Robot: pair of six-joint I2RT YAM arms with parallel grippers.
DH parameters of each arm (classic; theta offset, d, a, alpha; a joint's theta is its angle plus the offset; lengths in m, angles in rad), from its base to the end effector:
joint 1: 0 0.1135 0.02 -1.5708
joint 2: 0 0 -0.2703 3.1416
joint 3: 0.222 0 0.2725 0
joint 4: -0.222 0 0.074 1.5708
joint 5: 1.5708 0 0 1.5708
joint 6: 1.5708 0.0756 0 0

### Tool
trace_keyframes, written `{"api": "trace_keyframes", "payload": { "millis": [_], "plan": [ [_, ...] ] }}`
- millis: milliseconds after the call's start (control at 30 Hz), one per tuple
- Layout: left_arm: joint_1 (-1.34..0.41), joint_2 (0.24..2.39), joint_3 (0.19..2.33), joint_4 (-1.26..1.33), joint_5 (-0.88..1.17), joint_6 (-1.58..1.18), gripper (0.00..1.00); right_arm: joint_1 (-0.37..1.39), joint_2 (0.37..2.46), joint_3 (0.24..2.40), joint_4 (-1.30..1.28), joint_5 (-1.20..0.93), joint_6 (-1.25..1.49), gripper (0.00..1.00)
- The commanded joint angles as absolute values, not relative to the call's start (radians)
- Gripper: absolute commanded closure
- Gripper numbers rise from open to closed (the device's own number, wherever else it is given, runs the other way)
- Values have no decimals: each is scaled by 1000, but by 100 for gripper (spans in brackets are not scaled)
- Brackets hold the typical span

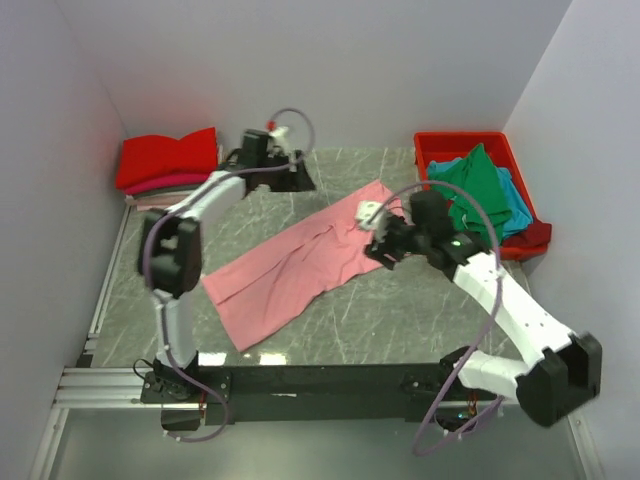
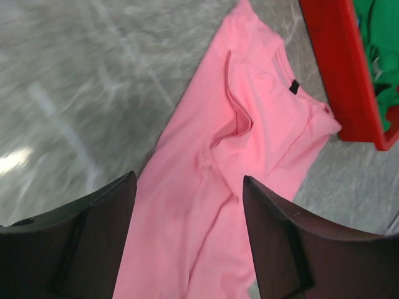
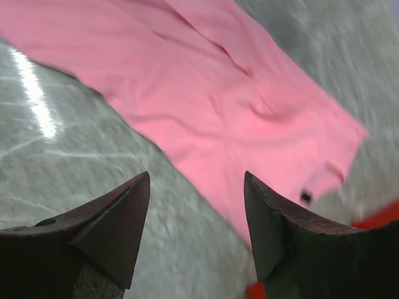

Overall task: Fold and stack the t-shirts
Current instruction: Fold the tshirt

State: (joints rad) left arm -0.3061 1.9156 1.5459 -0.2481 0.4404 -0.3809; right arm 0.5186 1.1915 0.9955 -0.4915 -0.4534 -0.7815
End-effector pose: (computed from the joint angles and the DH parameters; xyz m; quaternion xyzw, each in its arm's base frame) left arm 0.4642 -0.1805 0.2453 0.0677 0.8703 -0.3335 0.3561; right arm 0.2459 0.1785 0.2816 -0.6096 0.6431 0.1469 0.4395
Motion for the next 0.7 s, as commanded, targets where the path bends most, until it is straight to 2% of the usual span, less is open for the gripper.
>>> {"api": "trace_keyframes", "payload": {
  "millis": [0, 100, 233, 667],
  "plan": [
    [-402, 2115, 1759, -349, 497, -279, 27, 352, 1079, 953, -511, -589, -675, 31],
    [-448, 2349, 1981, -411, 491, -262, 31, 226, 1046, 948, -511, -669, -608, 30],
    [-483, 2494, 2208, -463, 436, -271, 32, 164, 1049, 948, -526, -732, -584, 30],
    [-505, 2606, 2264, -440, 310, -230, 35, 135, 1058, 943, -525, -790, -574, 30]
  ]
}}
